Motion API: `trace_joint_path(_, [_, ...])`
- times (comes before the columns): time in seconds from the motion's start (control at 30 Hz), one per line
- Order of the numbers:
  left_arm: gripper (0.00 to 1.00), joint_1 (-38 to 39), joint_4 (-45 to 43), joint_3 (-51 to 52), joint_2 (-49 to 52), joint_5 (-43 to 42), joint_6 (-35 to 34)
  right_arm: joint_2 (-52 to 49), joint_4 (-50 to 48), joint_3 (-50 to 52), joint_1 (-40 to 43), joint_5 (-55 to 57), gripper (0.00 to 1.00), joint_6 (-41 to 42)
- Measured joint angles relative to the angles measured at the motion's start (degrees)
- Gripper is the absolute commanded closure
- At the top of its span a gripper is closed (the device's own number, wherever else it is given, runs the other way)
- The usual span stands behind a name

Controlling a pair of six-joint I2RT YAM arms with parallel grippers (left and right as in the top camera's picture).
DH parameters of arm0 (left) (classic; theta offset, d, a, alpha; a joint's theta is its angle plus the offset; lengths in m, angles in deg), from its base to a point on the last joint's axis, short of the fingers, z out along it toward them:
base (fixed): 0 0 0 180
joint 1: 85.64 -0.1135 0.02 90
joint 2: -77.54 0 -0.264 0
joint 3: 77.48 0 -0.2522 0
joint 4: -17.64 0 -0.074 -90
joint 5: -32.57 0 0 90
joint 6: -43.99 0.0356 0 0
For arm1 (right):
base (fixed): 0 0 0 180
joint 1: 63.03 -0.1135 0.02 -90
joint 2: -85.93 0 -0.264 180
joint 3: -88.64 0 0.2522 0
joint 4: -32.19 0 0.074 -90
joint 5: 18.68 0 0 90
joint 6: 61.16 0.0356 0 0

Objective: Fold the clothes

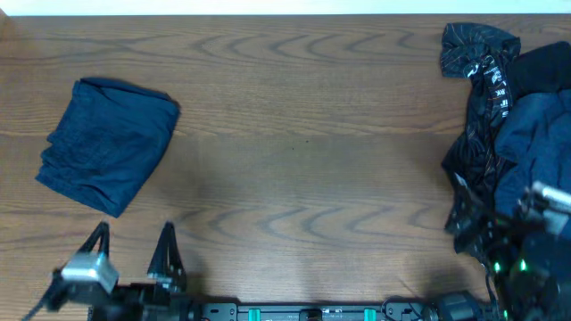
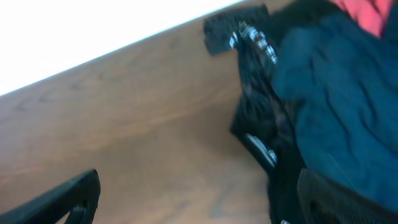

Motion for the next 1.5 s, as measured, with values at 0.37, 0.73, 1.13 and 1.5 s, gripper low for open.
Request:
trace_joint_path(0.37, [0.02,0.0,5.27,0.13,-0.85,0.0,0.02,1.16,13.46,0.15,-0.02,0.74,0.01,0.74])
trace_joint_path(0.73, [0.02,0.0,19.08,0.2,-0.85,0.0,0.02,1.16,13.55,0.17,-0.02,0.79,0.01,1.05])
trace_joint_path(1.13, [0.02,0.0,22.97,0.37,-0.85,0.0,0.02,7.15,-5.49,8.13,5.2,-1.88,0.01,-6.64])
trace_joint_path(1.5, [0.02,0.0,23.02,0.59,-0.85,0.02,0.02,23.91,-37.97,37.09,8.94,-10.84,0.01,-17.29])
